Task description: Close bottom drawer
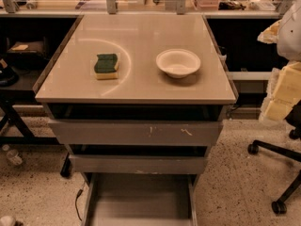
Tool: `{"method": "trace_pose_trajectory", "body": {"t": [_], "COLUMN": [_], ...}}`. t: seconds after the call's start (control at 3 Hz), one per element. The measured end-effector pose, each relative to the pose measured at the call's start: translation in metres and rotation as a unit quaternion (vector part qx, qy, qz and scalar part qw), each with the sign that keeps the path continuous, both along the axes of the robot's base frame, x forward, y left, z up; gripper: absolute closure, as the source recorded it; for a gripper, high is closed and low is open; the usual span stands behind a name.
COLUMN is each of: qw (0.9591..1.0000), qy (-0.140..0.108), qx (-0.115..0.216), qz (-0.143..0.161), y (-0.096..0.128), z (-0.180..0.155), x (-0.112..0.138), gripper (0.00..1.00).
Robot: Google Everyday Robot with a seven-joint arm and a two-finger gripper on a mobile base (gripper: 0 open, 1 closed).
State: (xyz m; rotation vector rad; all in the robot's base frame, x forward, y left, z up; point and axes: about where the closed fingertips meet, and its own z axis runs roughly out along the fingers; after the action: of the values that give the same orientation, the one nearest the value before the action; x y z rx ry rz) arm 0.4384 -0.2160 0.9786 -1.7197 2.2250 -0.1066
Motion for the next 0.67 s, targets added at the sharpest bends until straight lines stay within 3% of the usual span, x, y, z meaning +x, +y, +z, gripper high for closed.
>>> {"method": "trace_pose_trajectory", "body": {"t": [0.33, 0.67], "qw": [1.0000, 1.0000], "qy": [0.000, 0.000], "qx": [0.000, 0.000], "qz": [0.000, 0.000], "y": [0.0000, 0.0000], "z": [0.0000, 0.0000], "x": [0.0000, 0.0000], "gripper": [0.00, 0.18]}}
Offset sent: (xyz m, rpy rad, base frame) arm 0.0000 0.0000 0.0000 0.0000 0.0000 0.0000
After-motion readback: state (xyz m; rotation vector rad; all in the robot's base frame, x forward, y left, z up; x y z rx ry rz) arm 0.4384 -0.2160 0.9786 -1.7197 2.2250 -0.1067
